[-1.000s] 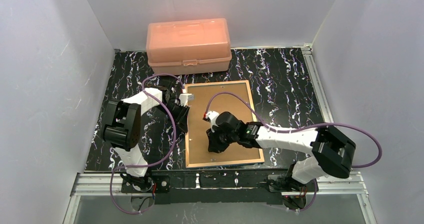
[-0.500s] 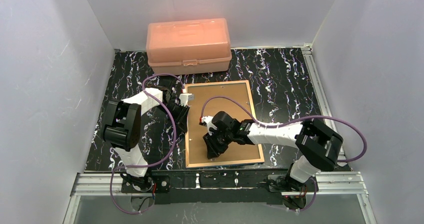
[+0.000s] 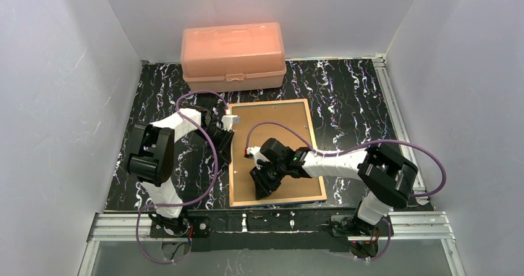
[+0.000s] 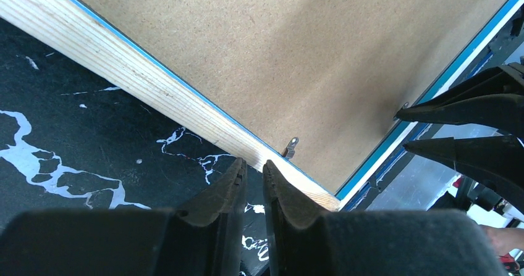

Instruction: Put the photo into the frame

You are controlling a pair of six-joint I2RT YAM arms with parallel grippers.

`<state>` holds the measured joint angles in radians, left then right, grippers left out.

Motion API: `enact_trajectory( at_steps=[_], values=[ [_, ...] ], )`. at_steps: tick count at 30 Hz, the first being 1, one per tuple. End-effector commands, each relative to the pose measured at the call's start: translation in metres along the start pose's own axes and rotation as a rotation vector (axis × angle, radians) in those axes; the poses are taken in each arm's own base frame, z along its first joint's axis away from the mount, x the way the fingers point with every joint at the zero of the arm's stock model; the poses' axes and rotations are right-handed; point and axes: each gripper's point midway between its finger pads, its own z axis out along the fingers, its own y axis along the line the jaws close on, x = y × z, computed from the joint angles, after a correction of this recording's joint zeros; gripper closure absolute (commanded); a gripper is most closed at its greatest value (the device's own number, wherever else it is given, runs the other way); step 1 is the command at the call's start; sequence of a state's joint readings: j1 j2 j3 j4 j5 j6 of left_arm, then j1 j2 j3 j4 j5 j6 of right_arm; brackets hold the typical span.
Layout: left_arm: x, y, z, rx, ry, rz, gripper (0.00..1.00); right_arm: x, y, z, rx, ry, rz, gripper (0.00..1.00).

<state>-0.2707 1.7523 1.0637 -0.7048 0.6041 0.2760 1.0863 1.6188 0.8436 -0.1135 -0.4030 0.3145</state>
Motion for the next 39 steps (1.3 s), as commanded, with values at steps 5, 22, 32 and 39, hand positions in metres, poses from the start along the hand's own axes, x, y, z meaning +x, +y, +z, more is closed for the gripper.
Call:
enact_trajectory(
  at_steps=[5, 22, 32, 39],
  values=[
    [0.005, 0.016, 0.007, -0.074, 0.038, 0.028, 0.85, 0.002, 0.008, -0.001, -0.057, 0.027, -0.022, 0.6],
    [0.004, 0.021, 0.007, -0.097, 0.041, 0.028, 0.86, 0.021, 0.008, -0.009, -0.054, 0.12, -0.012, 0.66],
    [0.002, 0.024, 0.008, -0.108, 0.043, 0.024, 0.86, 0.016, 0.013, -0.011, -0.068, 0.149, -0.04, 0.63],
    [-0.001, 0.022, 0.004, -0.113, 0.036, 0.032, 0.87, -0.022, 0.024, -0.008, -0.091, 0.042, -0.068, 0.56]
  ],
)
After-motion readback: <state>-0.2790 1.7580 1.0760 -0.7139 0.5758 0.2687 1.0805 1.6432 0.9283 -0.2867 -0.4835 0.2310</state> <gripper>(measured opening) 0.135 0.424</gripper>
